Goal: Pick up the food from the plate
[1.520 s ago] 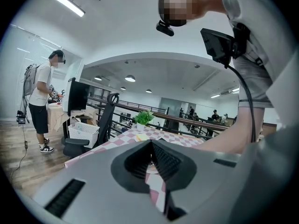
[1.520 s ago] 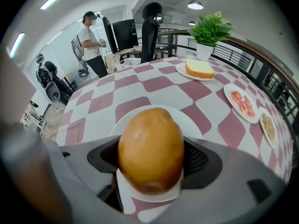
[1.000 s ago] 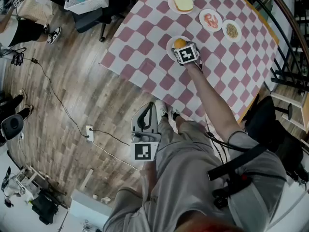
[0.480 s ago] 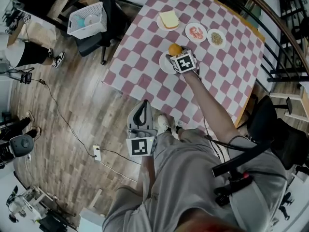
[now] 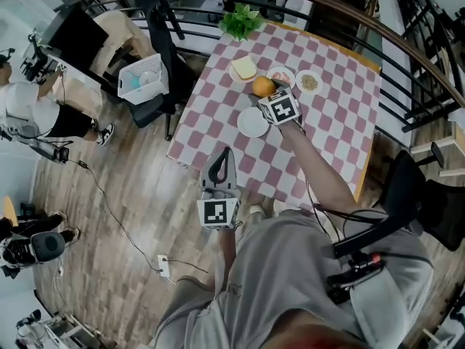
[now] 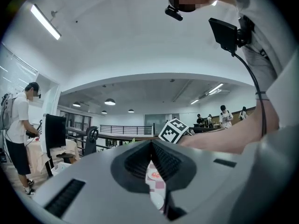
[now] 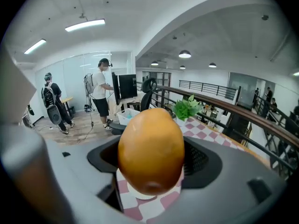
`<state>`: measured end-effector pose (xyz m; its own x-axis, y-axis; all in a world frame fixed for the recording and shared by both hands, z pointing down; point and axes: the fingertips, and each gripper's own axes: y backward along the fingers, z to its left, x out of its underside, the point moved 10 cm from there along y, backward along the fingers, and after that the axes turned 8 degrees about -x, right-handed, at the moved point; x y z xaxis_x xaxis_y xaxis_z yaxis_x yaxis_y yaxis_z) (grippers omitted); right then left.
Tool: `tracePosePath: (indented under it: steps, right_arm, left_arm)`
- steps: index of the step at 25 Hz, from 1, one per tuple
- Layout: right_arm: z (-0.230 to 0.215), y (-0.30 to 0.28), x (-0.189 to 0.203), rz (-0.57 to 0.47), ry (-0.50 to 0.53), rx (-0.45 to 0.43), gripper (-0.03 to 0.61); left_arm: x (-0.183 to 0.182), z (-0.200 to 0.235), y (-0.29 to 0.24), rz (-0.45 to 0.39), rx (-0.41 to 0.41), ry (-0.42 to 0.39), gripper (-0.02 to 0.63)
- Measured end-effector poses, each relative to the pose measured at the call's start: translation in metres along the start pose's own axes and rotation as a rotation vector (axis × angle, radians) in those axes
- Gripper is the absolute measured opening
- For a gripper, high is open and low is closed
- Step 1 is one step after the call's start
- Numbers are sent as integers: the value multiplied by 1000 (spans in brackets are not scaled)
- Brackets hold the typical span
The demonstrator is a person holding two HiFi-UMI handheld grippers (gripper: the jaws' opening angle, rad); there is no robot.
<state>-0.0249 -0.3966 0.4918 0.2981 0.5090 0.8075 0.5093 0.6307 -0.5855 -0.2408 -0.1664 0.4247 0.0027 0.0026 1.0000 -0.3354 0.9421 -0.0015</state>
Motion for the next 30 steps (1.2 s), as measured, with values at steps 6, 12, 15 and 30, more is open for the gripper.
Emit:
tracePosePath:
  steps: [6, 12, 15, 30]
  right_arm:
    - [9, 51, -27, -128, 11, 22, 354]
    - [16, 66, -18, -141, 9, 35, 356]
    - [18, 70, -13, -137, 5, 34, 356]
    - [-4, 125, 11, -171, -36, 130, 356]
  left_arm:
    - [-15, -20, 6, -52, 13, 30, 8]
    - [-18, -37, 18, -62, 43, 12, 7]
    - [-16, -37, 26, -58, 28, 19, 8]
    - [-9, -70, 26, -48, 133, 26, 8]
